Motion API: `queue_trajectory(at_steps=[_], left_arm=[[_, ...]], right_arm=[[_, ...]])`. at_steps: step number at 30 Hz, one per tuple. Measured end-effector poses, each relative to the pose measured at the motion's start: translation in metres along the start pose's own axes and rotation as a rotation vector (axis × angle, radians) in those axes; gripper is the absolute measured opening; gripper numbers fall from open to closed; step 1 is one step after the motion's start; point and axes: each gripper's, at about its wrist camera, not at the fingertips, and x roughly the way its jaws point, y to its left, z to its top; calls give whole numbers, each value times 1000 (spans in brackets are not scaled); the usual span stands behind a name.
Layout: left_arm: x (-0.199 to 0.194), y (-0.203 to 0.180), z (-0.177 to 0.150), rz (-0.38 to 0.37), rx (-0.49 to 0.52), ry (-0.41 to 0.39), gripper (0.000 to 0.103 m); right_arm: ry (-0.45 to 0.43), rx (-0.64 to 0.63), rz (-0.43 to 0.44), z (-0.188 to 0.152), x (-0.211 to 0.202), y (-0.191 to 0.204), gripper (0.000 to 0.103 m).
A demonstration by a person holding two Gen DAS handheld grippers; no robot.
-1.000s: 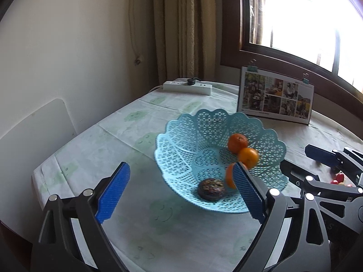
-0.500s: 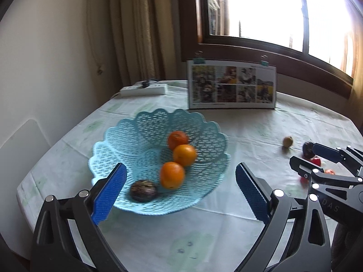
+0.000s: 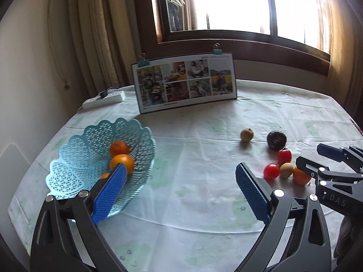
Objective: Organize fruits
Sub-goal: 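Grasp an orange with right tool while left tool grasps a pale yellow pear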
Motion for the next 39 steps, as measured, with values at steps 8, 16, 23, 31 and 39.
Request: queue_trajectory(at_steps=[8, 16, 23, 31, 39], left_arm=[[10, -27, 3, -43, 37, 17, 98], [22, -46, 3, -79, 66, 41, 98], [33, -50, 4, -110, 62, 74, 98], [57, -58, 15, -151, 59, 103, 98], [100, -81, 41, -211, 86, 133, 85]], right_arm=[[59, 66, 31, -21, -1, -31, 61], [117, 74, 88, -26, 18, -34, 58], [152, 66, 157, -21, 35, -28, 41], [103, 131, 119, -18, 22, -51, 40], [113, 166, 97, -18, 29, -65, 40]])
